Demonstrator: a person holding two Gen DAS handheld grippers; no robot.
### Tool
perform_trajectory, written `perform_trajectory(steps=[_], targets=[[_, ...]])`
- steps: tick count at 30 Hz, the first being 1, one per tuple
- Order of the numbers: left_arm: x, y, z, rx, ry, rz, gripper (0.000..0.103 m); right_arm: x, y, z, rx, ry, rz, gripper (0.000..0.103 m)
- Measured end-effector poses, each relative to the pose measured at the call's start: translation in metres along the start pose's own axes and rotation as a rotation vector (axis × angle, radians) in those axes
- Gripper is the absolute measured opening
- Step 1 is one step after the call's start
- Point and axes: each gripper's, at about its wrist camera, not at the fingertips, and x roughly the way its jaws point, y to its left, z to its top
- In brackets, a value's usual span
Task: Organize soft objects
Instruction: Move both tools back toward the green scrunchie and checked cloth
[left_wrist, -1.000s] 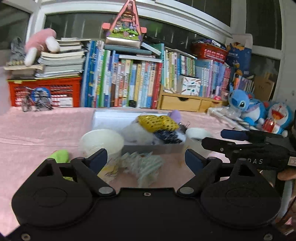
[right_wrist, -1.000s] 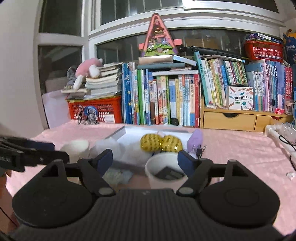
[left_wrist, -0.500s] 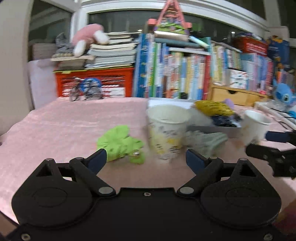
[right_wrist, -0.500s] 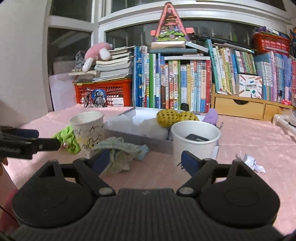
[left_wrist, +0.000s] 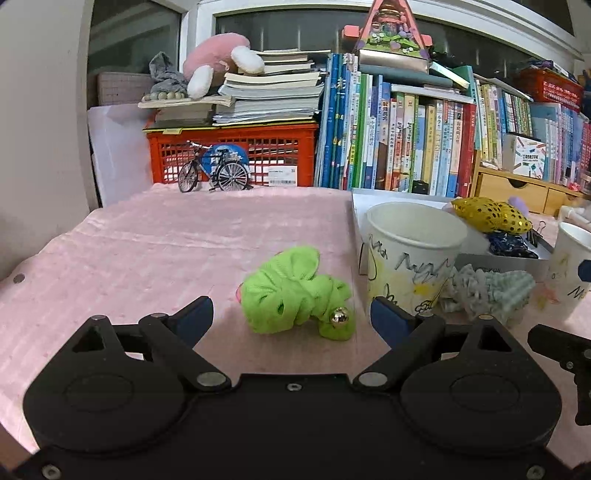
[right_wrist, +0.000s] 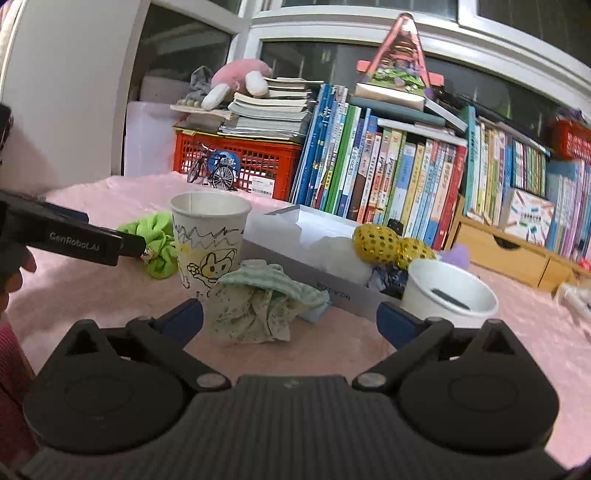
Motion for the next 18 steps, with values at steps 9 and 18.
perform_trajectory(steps=[9, 18], targets=[[0.017, -0.009, 0.001, 0.058, 0.007, 0.009, 0.092, 0.028, 0.002, 0.006, -0.030, 0.067, 0.025, 0.103], [0.035, -0.011, 0.000, 0.066, 0.036, 0.021, 0.089, 0.049, 0.011, 0.012, -0.087, 0.107, 0.043, 0.103]])
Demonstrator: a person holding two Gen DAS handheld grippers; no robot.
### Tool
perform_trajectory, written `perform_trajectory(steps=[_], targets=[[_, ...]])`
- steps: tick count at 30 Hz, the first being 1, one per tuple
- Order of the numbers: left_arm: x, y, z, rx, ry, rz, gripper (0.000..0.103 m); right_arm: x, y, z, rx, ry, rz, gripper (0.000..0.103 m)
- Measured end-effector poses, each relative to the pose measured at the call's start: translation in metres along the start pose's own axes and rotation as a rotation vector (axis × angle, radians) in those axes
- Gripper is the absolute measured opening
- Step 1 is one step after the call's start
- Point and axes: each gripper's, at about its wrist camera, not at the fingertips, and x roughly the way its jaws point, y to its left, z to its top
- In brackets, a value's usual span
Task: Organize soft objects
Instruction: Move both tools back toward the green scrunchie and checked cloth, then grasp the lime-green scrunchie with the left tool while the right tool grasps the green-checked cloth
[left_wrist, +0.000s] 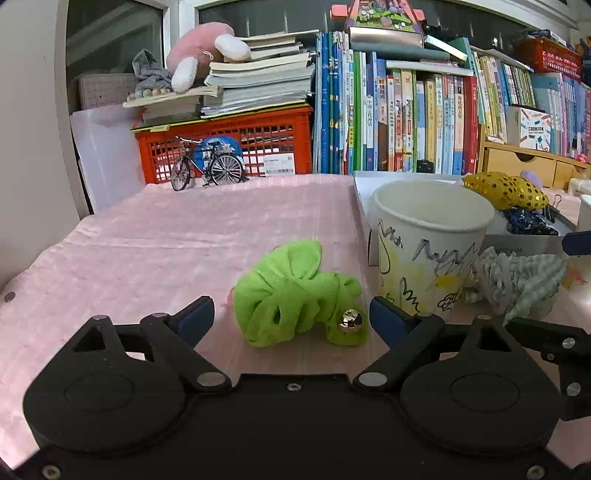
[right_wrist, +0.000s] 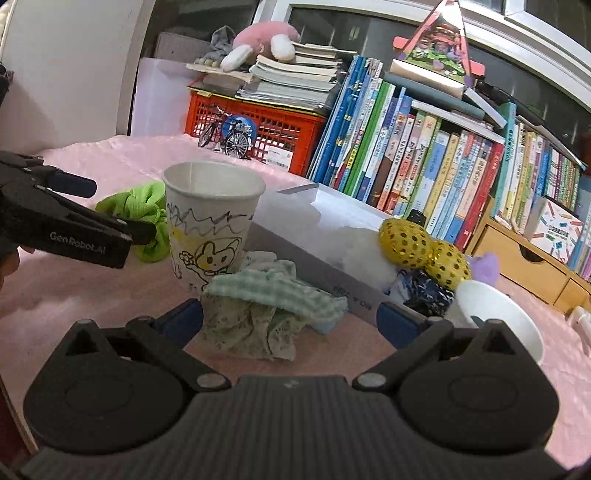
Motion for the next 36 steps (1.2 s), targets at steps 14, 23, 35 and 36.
perform_trajectory(steps=[14, 23, 35, 36], targets=[[0.011, 0.000, -0.001, -0.009, 0.023, -0.026, 0.082, 0.017, 0.009, 0.009, 0.006, 0.035, 0.082, 0.101], [0.013, 0.002, -0.002, -0.026, 0.040, -0.040, 0.077, 0.025, 0.011, 0.008, 0.032, 0.059, 0.123, 0.096], [0.021, 0.006, -0.004, -0.046, 0.087, -0.068, 0.071, 0.034, 0.011, 0.005, 0.080, 0.104, 0.144, 0.082], [0.021, 0.006, -0.004, -0.045, 0.087, -0.070, 0.070, 0.034, 0.011, 0.005, 0.082, 0.104, 0.144, 0.080]])
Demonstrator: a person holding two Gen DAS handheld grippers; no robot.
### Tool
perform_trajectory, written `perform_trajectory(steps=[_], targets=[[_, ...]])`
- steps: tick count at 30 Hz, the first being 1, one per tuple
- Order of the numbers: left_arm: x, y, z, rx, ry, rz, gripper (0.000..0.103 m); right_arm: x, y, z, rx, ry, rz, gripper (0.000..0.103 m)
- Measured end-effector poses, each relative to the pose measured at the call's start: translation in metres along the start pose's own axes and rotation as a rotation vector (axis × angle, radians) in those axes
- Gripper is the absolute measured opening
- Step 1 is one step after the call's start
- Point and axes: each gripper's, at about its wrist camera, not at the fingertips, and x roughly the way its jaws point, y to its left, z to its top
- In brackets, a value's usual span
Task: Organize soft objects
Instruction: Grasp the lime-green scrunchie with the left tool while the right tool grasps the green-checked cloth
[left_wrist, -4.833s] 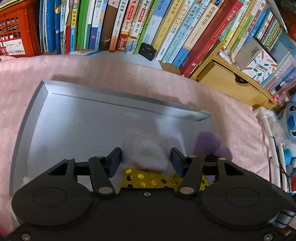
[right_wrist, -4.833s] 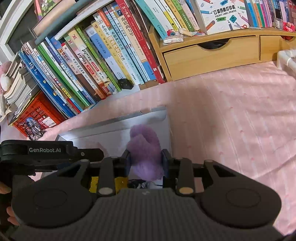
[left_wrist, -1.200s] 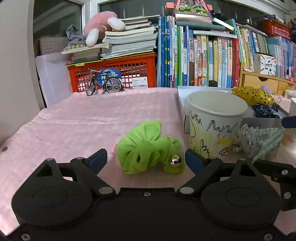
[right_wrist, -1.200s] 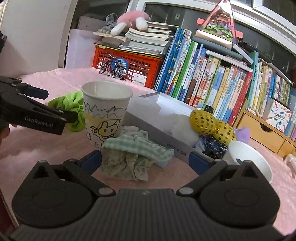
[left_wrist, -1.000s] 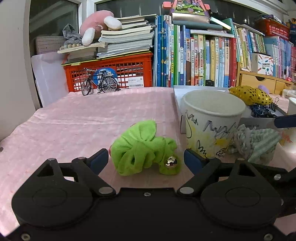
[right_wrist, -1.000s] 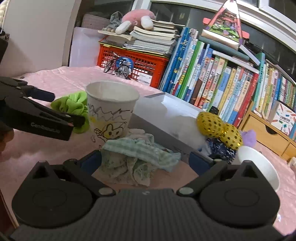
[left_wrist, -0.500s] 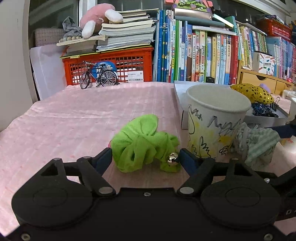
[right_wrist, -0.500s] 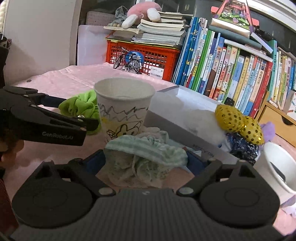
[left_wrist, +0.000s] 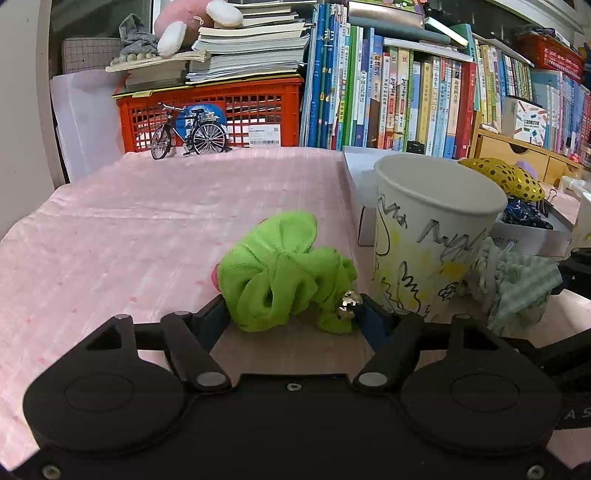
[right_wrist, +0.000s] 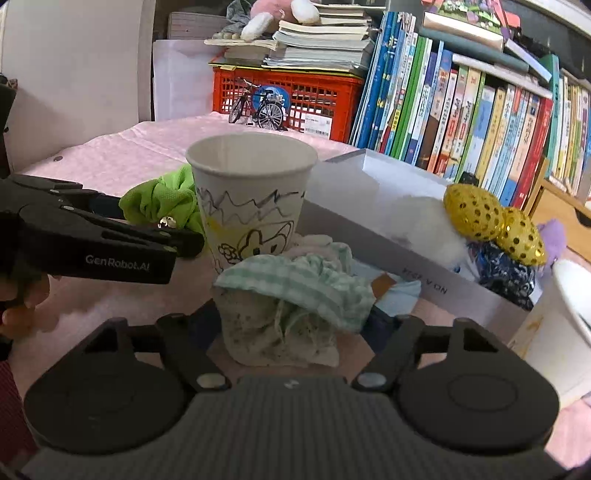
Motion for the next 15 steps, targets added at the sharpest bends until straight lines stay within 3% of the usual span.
perform_trajectory(steps=[5, 10, 14, 15], targets=[[-0.002, -0.001, 0.000, -0.014, -0.001, -0.011, 0.058, 0.000, 0.000, -0.001, 0.008, -0.002, -0.007, 0.066], [-0.005, 0.000, 0.000, -0.024, -0.008, -0.011, 0.034, 0.000, -0.004, 0.000, 0.036, -0.001, -0.020, 0.052], [-0.010, 0.001, 0.001, -0.021, -0.013, -0.011, 0.022, -0.003, -0.006, -0.001, 0.054, -0.004, -0.028, 0.044], [-0.012, 0.001, 0.001, -0.021, -0.016, -0.014, 0.013, -0.004, -0.006, -0.001, 0.057, -0.006, -0.032, 0.042]])
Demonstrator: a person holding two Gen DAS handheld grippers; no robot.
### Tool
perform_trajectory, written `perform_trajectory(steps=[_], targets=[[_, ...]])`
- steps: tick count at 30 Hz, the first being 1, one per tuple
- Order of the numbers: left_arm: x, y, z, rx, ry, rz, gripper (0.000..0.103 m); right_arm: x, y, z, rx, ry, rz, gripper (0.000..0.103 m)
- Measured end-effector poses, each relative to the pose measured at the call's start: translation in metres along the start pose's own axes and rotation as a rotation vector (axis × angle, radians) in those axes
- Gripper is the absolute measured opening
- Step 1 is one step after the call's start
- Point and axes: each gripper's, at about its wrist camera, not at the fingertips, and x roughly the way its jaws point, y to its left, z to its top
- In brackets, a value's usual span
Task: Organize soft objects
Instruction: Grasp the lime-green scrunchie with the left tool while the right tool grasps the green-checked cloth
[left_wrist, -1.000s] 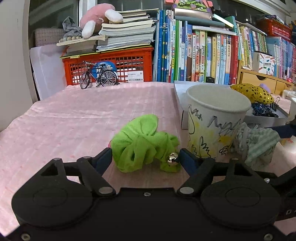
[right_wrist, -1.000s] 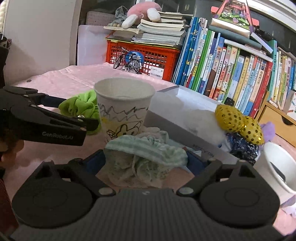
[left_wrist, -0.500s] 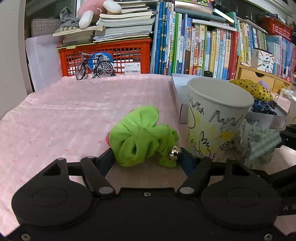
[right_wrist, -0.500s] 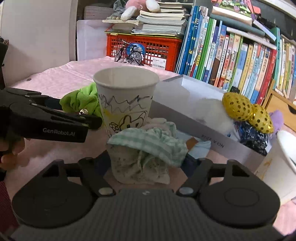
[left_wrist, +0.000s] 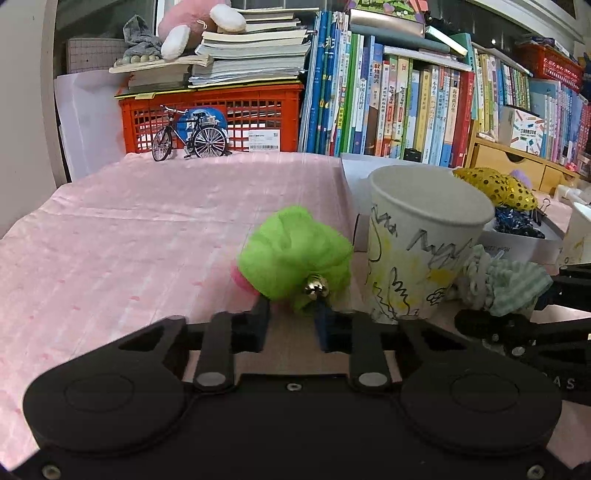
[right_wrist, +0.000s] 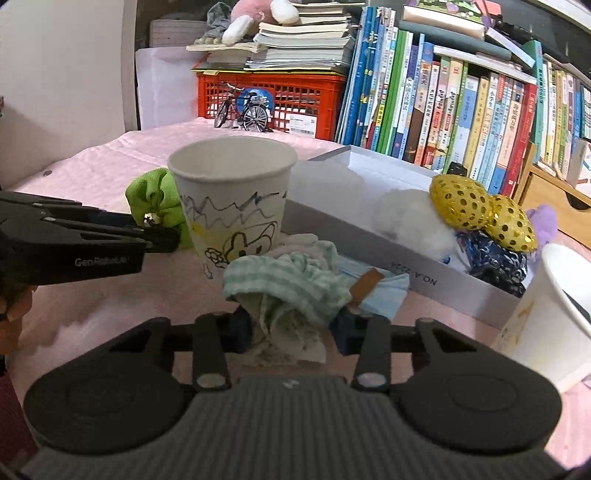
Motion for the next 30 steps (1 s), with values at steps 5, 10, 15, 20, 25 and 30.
perform_trajectory(steps=[5, 10, 15, 20, 25, 30], targets=[[-0.013, -0.004, 0.002, 0.027, -0.042, 0.036, 0.008, -0.008, -0.001, 0.000, 0.006, -0.022, -0.016, 0.040], [-0.025, -0.004, 0.006, 0.025, -0.061, 0.045, 0.008, -0.018, -0.004, 0.001, 0.005, -0.058, -0.034, 0.039], [-0.037, -0.004, 0.005, 0.038, -0.095, 0.061, 0.013, -0.029, -0.007, 0.002, 0.000, -0.092, -0.057, 0.039], [-0.035, -0.008, 0.006, 0.059, -0.137, 0.113, 0.051, -0.034, -0.011, -0.001, 0.004, -0.101, -0.072, 0.039], [-0.016, -0.012, 0.008, 0.085, -0.118, 0.122, 0.060, -0.035, -0.014, -0.005, 0.008, -0.094, -0.080, 0.040], [0.005, -0.011, 0.012, 0.081, -0.087, 0.129, 0.072, -0.033, -0.015, -0.006, 0.009, -0.087, -0.084, 0.040]])
